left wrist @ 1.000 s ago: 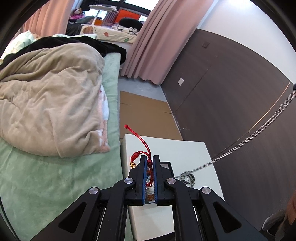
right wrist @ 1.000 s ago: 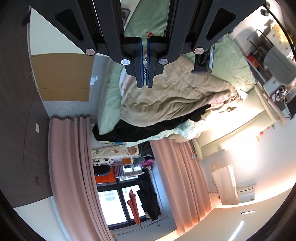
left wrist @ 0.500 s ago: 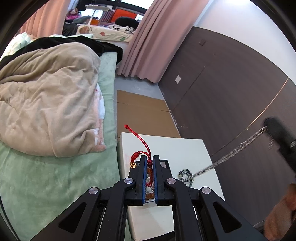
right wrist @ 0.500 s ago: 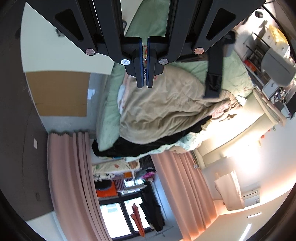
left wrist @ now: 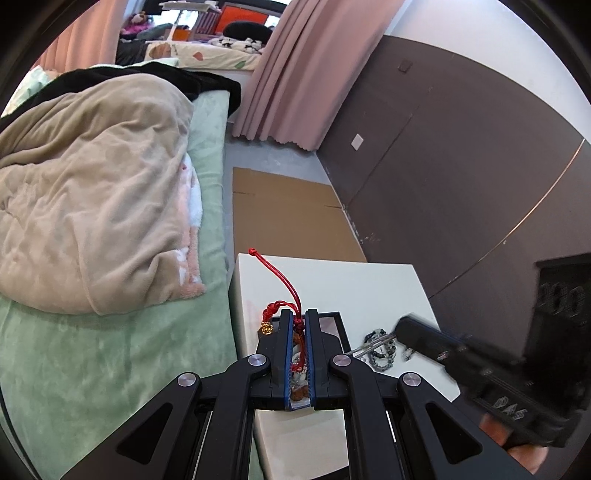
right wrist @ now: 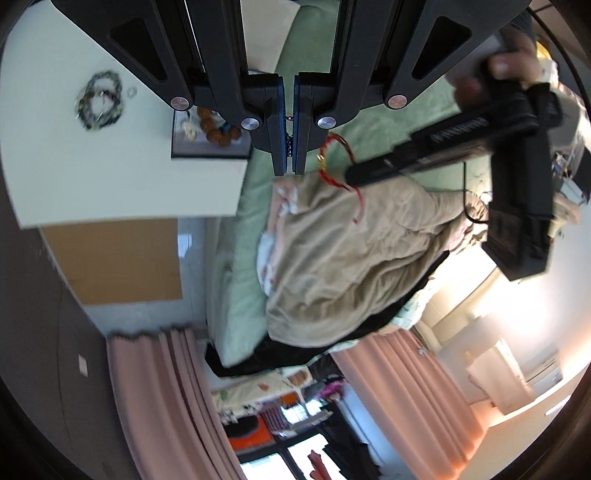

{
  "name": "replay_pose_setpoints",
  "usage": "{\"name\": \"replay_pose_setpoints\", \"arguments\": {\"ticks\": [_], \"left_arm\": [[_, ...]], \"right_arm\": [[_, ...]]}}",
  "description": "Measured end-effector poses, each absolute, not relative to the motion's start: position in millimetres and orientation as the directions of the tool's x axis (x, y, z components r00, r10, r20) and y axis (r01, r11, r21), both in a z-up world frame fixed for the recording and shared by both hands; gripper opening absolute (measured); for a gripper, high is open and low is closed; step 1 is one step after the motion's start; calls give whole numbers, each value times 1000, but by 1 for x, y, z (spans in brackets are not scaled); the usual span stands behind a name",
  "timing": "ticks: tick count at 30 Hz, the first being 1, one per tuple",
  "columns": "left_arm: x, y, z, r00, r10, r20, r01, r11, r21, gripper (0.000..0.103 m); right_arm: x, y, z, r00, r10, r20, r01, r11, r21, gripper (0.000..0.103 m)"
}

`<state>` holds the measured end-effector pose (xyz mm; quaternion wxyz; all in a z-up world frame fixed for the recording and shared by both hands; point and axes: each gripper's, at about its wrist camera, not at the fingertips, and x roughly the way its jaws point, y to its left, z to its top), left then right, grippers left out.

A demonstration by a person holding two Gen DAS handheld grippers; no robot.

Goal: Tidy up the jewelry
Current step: 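Hold the red bracelet above the box with the left tool while the right lifts the silver chain, then open the right tool over the box to drop the silver chain while the left drops the red bracelet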

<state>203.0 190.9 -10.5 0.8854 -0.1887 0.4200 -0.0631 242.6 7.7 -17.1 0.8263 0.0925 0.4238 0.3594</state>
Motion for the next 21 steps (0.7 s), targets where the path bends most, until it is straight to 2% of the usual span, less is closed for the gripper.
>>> {"name": "replay_pose_setpoints", "arguments": {"ticks": [5, 6, 7, 8, 9, 10, 21], "left_arm": [[216, 179, -17, 620, -278, -734, -35, 925, -379, 6], [217, 175, -19, 615, -281, -737, -30, 925, -378, 6], [220, 171, -20, 609, -286, -740, -24, 926, -378, 6], [222, 166, -22, 603, -291, -743, -17, 926, -377, 6], [224, 162, -24, 597, -296, -745, -10, 926, -377, 6], [226, 156, -28, 589, -304, -749, -1, 927, -376, 6], [246, 98, -64, 487, -368, -792, 79, 922, -380, 6]], "right_arm": [[257, 11, -64, 274, 665, -695, -471, 723, 506, 6], [258, 11, -72, 247, 668, -702, -464, 718, 519, 13], [260, 9, -81, 216, 672, -708, -449, 712, 539, 30], [262, 6, -85, 211, 674, -708, -439, 713, 547, 40], [262, 0, -88, 223, 677, -701, -429, 714, 553, 57], [262, -9, -89, 242, 682, -690, -420, 715, 560, 66], [262, -105, -102, 360, 678, -641, -234, 731, 641, 68]]}}
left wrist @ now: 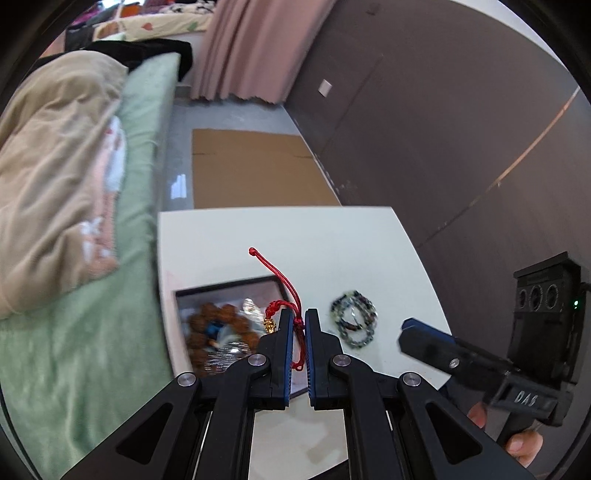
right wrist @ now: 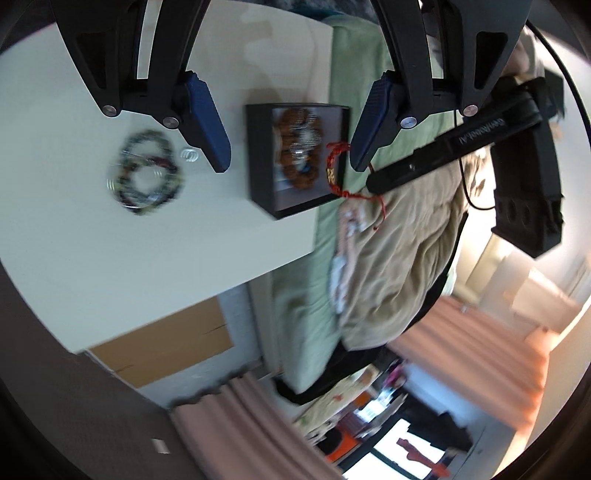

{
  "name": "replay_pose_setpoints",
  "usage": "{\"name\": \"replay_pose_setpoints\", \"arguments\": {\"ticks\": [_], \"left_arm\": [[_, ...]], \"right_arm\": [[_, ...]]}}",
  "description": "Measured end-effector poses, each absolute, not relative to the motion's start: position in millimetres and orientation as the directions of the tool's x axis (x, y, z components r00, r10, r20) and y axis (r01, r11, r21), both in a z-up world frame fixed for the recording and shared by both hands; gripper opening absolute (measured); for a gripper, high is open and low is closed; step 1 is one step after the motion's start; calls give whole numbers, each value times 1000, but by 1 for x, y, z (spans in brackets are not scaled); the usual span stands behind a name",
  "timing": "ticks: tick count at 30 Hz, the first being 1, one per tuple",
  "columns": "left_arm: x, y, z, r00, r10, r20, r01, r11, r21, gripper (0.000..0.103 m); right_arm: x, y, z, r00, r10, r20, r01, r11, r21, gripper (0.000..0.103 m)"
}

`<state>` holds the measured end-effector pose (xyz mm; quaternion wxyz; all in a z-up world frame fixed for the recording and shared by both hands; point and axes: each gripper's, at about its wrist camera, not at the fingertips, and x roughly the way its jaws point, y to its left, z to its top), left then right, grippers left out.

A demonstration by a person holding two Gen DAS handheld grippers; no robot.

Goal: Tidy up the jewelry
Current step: 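Open the right tool over the box to drop the silver chain while the left drops the red bracelet, then grasp the silver hoop lying on the bead bracelets with the left tool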

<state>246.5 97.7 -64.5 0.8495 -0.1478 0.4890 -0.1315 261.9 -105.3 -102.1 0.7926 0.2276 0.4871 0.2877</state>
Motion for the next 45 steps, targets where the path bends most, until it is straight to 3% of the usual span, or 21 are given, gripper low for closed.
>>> {"name": "replay_pose_setpoints", "arguments": {"ticks": [8, 10, 12, 15, 32, 34, 39, 44, 45], "left_arm": [[261, 86, -95, 422, -342, -839, 39, 932, -360, 7], [268, 94, -112, 349, -360, -866, -22, 920, -391, 19], [267, 100, -118, 337, -356, -872, -52, 917, -394, 48], [262, 103, -110, 377, -336, -863, -49, 923, -381, 65], [276, 23, -92, 377, -358, -854, 116, 933, -340, 65], [280, 10, -94, 375, -357, -856, 137, 934, -329, 61], [294, -16, -107, 327, -340, -882, 160, 939, -303, 34], [306, -35, -123, 300, -308, -903, 165, 949, -269, 32], [308, -37, -127, 293, -302, -907, 165, 951, -263, 28]], "right_arm": [[257, -154, -112, 418, 652, -632, -133, 733, 667, 68], [257, -162, -116, 426, 647, -632, -116, 732, 671, 68], [256, -169, -121, 428, 645, -633, -103, 731, 675, 68], [256, -175, -129, 427, 645, -634, -88, 727, 681, 68], [253, -224, -148, 484, 574, -661, 18, 748, 663, 68], [254, -232, -150, 490, 566, -663, 31, 749, 662, 68], [257, -247, -157, 495, 559, -665, 54, 744, 666, 68], [259, -262, -163, 504, 554, -663, 75, 736, 672, 68], [260, -265, -164, 505, 554, -662, 79, 734, 675, 68]]}}
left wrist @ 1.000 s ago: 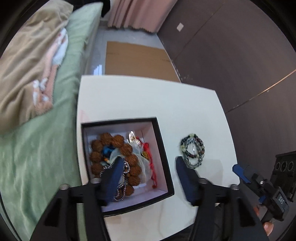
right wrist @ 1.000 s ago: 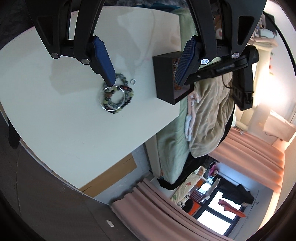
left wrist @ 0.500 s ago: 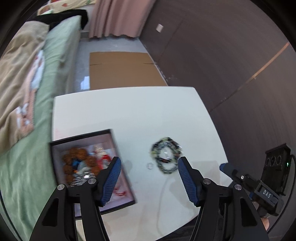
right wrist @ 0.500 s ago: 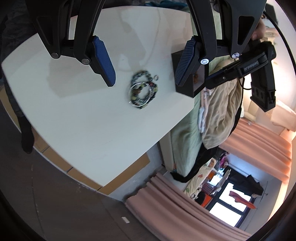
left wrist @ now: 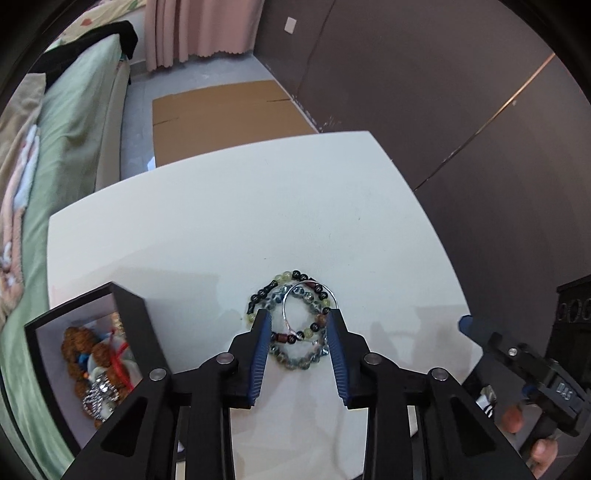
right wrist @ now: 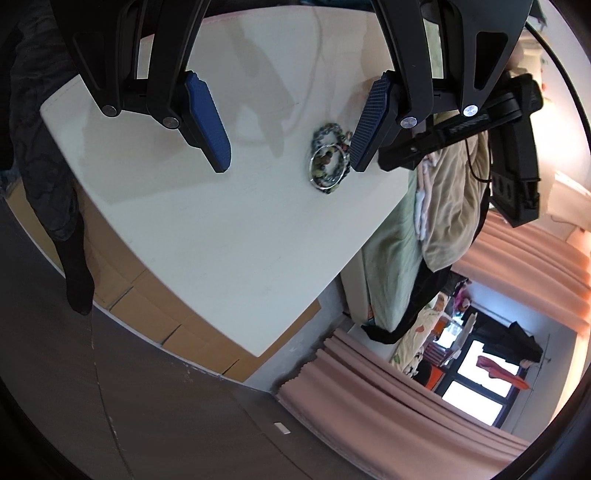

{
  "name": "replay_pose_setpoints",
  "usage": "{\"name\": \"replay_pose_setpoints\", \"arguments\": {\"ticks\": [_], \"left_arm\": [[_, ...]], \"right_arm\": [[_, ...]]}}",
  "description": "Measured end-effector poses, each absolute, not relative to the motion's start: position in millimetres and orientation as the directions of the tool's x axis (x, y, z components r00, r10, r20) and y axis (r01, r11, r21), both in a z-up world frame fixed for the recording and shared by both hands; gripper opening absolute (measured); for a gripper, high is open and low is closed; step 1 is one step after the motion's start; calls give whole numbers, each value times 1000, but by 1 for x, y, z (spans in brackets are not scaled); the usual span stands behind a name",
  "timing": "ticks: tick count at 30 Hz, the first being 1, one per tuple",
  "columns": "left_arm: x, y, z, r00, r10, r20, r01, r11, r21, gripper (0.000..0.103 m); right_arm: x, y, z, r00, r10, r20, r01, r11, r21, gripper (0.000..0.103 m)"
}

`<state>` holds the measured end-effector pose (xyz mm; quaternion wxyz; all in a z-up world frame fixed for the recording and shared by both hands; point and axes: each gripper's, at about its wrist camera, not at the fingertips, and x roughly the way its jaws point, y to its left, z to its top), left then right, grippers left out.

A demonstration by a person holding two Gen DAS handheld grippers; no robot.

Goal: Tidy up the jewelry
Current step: 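Grasp the silver hoop lying on the bead bracelets with the left tool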

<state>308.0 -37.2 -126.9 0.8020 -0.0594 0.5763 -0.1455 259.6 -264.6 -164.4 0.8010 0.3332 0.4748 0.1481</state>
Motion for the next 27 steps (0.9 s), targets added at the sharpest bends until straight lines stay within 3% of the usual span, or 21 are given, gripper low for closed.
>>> {"name": "replay_pose_setpoints", "arguments": {"ticks": [2, 13, 15, 27], "left_arm": [[312, -41, -134, 275, -292, -916, 163, 953, -255, 22], [323, -52, -170, 205, -225, -953, 142, 970, -199, 14], [325, -50, -174, 201, -228, -953, 130, 970, -205, 5], [307, -24, -127, 307, -301, -903, 150, 952, -266, 1]], "right_arm": [[261, -270, -167, 507, 554, -660, 86, 730, 678, 68], [265, -279, -179, 496, 558, -665, 106, 722, 684, 68], [265, -278, -179, 494, 558, -667, 105, 723, 683, 68], [269, -250, -176, 456, 583, -672, 68, 730, 680, 68]]}}
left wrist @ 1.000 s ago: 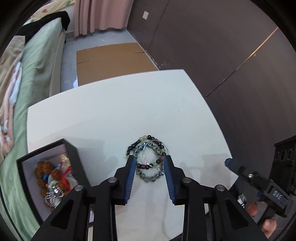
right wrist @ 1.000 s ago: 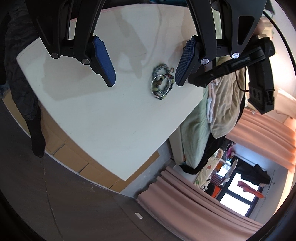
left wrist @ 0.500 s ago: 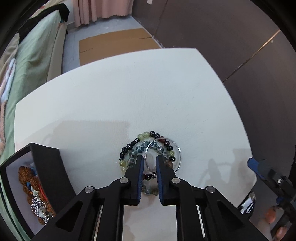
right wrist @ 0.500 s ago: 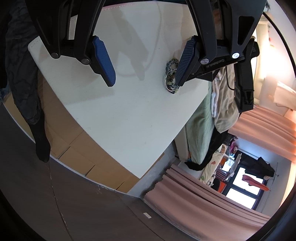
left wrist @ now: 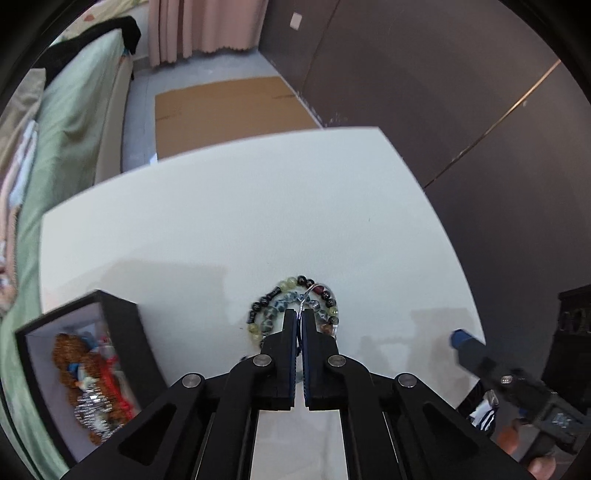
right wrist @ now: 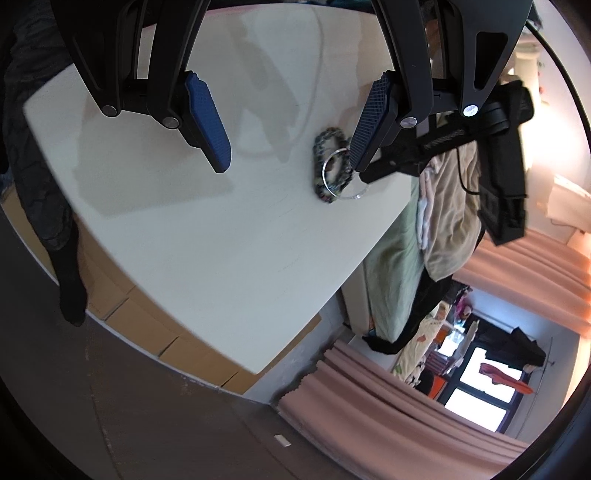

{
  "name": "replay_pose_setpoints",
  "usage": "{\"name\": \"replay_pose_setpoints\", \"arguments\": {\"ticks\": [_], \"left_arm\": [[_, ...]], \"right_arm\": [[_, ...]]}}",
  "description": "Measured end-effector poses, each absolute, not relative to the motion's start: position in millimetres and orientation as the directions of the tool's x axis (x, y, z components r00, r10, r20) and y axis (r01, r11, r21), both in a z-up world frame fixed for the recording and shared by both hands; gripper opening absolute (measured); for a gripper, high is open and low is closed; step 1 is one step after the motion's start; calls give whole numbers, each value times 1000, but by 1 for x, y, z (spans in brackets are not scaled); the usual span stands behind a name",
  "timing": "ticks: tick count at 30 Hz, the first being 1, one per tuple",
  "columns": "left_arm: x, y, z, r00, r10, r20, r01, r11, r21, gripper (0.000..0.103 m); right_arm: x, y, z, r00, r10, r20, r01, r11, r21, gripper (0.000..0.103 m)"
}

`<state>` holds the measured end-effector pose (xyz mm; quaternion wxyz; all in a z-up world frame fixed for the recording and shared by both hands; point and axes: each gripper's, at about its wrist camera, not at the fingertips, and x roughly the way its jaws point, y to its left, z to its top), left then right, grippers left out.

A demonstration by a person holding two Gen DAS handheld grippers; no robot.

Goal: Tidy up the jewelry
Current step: 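Grasp the silver hoop lying on the bead bracelets with the left tool, then carry the silver hoop into the box with the left tool while the right grasps the black-and-green bead bracelet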

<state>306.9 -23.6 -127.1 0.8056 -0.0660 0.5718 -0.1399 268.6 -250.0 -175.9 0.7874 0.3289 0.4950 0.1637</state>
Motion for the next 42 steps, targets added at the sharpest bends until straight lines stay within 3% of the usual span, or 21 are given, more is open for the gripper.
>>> {"name": "replay_pose_setpoints", "arguments": {"ticks": [5, 12, 20, 25, 42], "left_arm": [[301, -5, -109, 343, -318, -884, 133, 948, -289, 1], [295, 20, -91, 387, -321, -864, 107, 947, -304, 1], [282, 53, -75, 426, -320, -846, 78, 945, -318, 1], [269, 69, -66, 452, -317, -834, 63, 944, -325, 1], [254, 106, -73, 466, -353, -811, -5, 916, -401, 1]], "right_arm": [[285, -226, -180, 402, 604, -688, 39, 739, 672, 67], [311, -195, -191, 312, 616, -723, 23, 756, 654, 36], [328, -170, -204, 247, 581, -775, 23, 796, 605, 30], [333, -166, -211, 239, 556, -796, 42, 813, 580, 11], [307, -144, -130, 356, 608, -709, -91, 778, 621, 10]]}}
